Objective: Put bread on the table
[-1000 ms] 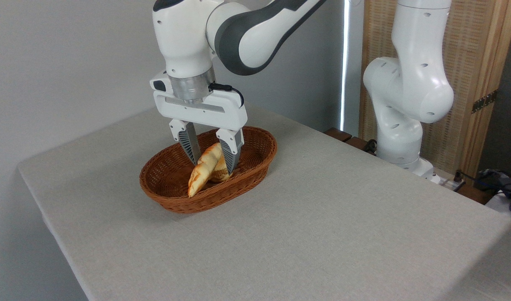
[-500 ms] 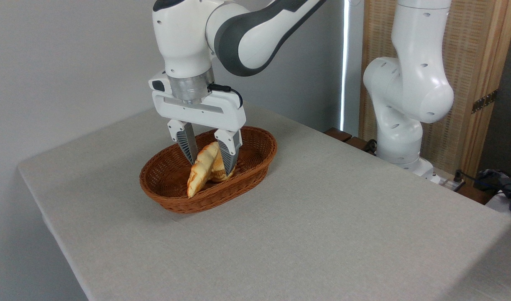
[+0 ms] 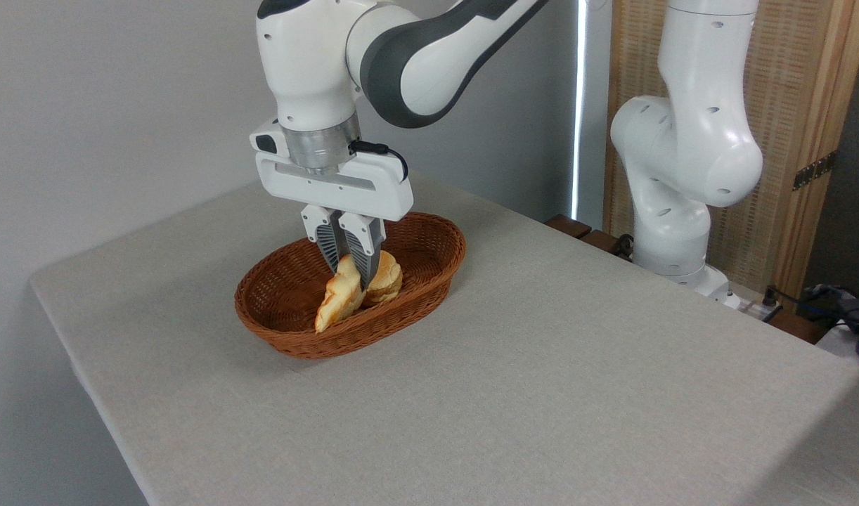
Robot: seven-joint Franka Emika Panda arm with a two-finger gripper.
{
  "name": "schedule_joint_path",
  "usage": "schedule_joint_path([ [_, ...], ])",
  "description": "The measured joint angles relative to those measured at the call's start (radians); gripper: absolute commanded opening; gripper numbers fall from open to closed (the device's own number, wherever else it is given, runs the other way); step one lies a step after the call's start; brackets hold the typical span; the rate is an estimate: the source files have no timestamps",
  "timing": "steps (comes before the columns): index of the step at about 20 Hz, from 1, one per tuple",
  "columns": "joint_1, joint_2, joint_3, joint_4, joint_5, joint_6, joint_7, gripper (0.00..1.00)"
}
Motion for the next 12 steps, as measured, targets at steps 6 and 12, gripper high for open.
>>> schedule_joint_path([
  [6,0.000,-0.004,0.002,0.000,-0.006,0.000,0.000,0.19],
  [12,0.007,-0.023,0.034,0.019,-0.020,0.001,0.000,0.20],
])
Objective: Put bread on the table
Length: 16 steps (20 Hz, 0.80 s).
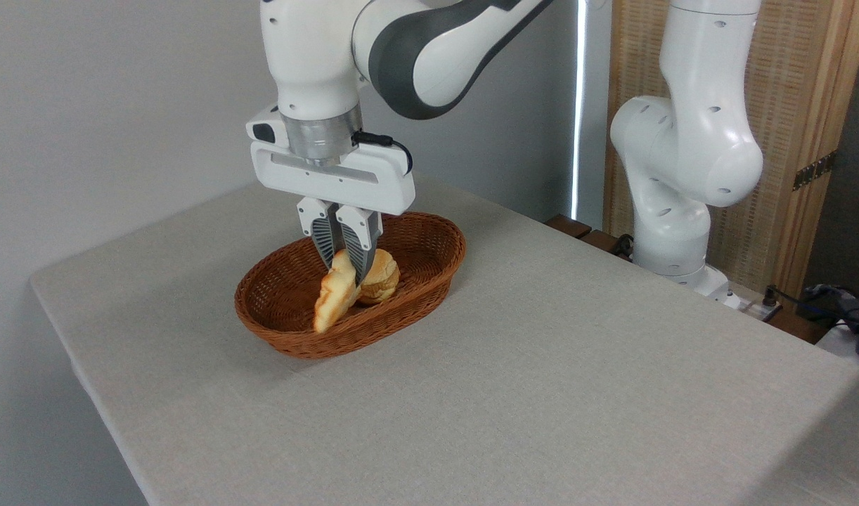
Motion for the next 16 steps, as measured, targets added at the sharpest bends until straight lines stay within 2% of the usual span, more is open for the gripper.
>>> schedule_joint_path([
  [3,0.002,-0.012,0.026,0.023,0.000,-0.009,0.009,0.20],
  [6,0.003,-0.027,0.041,0.052,0.000,-0.052,0.082,0.20],
  [8,0.003,-0.043,0.064,0.066,0.007,-0.070,0.161,0.20],
  [12,0.005,-0.083,0.117,0.095,0.060,-0.183,0.399,0.24],
  [14,0.006,-0.094,0.154,0.130,0.064,-0.262,0.508,0.38],
  [15,0.007,-0.097,0.172,0.148,0.065,-0.296,0.556,0.58],
  [16,0.007,-0.099,0.186,0.163,0.066,-0.326,0.597,0.89],
])
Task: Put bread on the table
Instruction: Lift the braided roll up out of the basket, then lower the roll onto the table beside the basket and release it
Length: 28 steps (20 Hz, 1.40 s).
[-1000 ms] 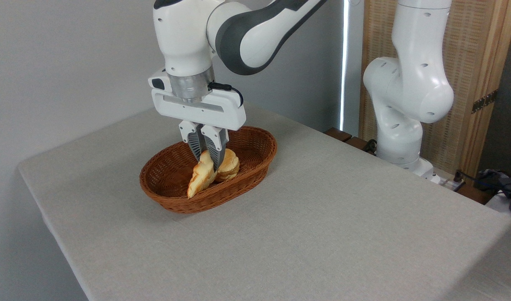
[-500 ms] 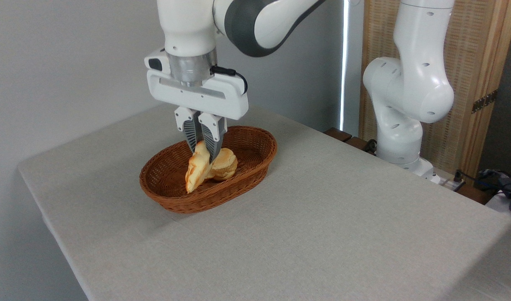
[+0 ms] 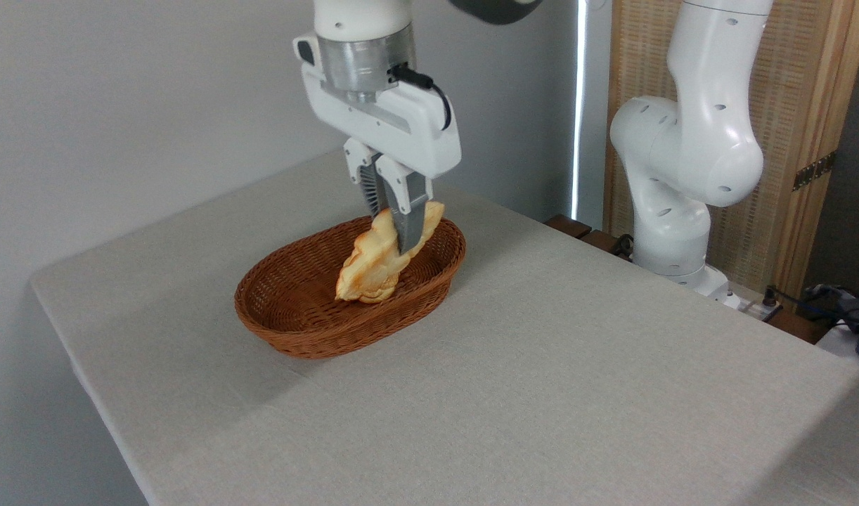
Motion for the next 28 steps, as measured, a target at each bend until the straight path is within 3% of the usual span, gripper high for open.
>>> schedule_joint_path([
  [1,0.001,-0.001,0.010,0.013,0.010,-0.024,0.025,0.98],
  [2,0.001,-0.001,0.017,0.025,0.031,-0.040,0.040,1.00],
  [8,0.001,0.000,0.038,0.052,0.106,-0.058,0.047,1.00],
  [28,0.001,-0.001,0.053,0.070,0.107,-0.088,0.047,1.00],
])
